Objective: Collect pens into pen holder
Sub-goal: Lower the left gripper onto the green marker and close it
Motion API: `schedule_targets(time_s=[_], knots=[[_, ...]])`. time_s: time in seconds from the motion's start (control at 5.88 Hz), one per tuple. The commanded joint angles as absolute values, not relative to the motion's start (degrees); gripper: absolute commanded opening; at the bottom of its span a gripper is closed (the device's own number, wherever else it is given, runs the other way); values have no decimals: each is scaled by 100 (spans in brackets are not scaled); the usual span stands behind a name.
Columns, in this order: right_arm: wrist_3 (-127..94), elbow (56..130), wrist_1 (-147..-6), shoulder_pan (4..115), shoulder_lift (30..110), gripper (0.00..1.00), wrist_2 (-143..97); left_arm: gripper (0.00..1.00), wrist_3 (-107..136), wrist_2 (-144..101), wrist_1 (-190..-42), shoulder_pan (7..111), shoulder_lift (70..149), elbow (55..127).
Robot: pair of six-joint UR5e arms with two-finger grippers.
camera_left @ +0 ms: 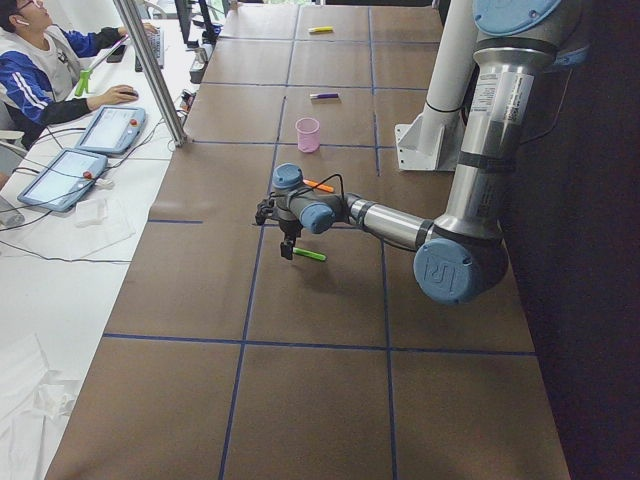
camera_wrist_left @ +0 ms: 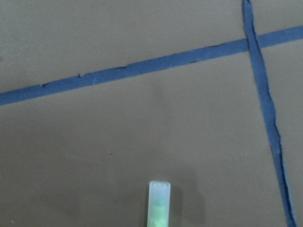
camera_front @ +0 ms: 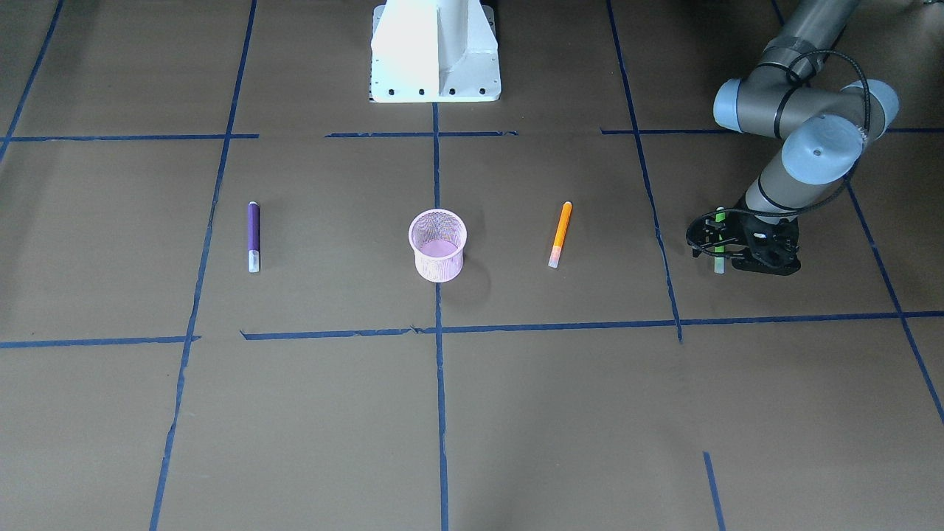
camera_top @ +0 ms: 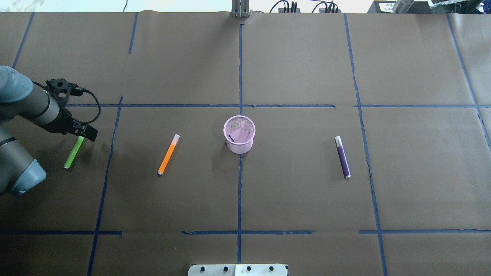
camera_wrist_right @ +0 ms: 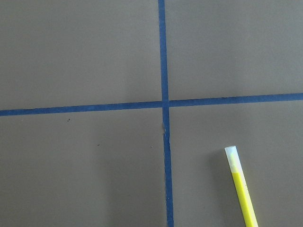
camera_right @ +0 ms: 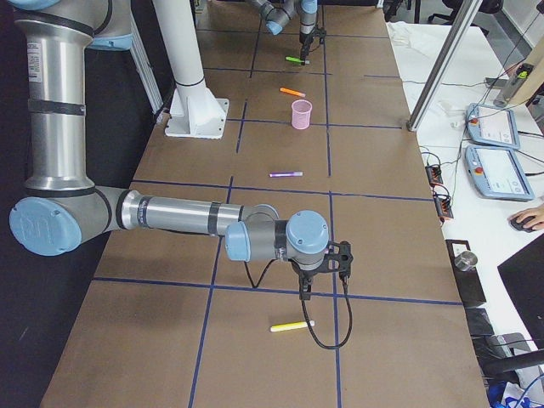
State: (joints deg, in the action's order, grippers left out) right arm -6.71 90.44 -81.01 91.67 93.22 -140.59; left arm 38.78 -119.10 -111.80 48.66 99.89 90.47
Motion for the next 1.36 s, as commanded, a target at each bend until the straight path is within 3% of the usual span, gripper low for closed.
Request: schedule_targets(time_s=[0.0,0.68,1.19], knots=[[-677,9044,-8103,9167,9316,100,-14080,89,3867,-11918,-11180,4852,10011,8991],[-677,9044,-8112,9167,9299,100,-14080,50,3850,-11927,-11180,4851,10011,9009],[-677,9044,-8112,9167,9290,100,-14080,42,3850,-11979,-11180,4852,10002,9053]])
